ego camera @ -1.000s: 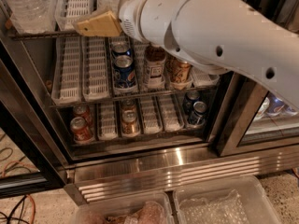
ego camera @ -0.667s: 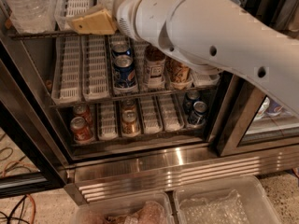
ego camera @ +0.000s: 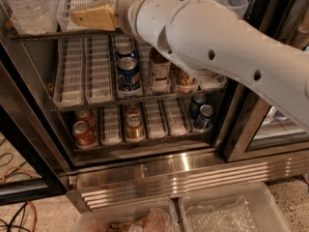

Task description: Pick water bottle from top shelf of fridge

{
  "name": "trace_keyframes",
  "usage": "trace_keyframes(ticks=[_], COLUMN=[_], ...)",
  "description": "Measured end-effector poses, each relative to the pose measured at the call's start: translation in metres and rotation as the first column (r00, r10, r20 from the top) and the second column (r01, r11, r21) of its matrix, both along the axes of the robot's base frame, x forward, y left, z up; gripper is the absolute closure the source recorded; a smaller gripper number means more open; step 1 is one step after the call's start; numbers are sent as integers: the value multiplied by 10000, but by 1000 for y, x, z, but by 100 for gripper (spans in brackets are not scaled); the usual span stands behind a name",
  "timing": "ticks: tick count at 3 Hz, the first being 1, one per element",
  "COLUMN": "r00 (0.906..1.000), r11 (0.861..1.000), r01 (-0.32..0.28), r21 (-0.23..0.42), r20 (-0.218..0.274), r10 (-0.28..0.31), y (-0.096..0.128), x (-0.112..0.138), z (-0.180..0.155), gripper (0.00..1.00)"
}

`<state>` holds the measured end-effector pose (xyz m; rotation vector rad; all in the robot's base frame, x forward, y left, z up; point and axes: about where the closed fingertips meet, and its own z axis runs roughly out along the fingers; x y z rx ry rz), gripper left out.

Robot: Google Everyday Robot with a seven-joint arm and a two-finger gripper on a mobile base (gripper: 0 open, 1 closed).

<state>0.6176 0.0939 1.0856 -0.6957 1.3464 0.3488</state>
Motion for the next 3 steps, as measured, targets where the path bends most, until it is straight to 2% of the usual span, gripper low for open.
trace_keyframes(ticks=[1, 3], r00=[9993, 9984], r11=[9995, 9988], r01=[282, 400], r21=[161, 296], r20=[-234, -418], r10=[-278, -388], y=[-4, -3], x=[4, 8], z=[-12, -22], gripper=[0, 0])
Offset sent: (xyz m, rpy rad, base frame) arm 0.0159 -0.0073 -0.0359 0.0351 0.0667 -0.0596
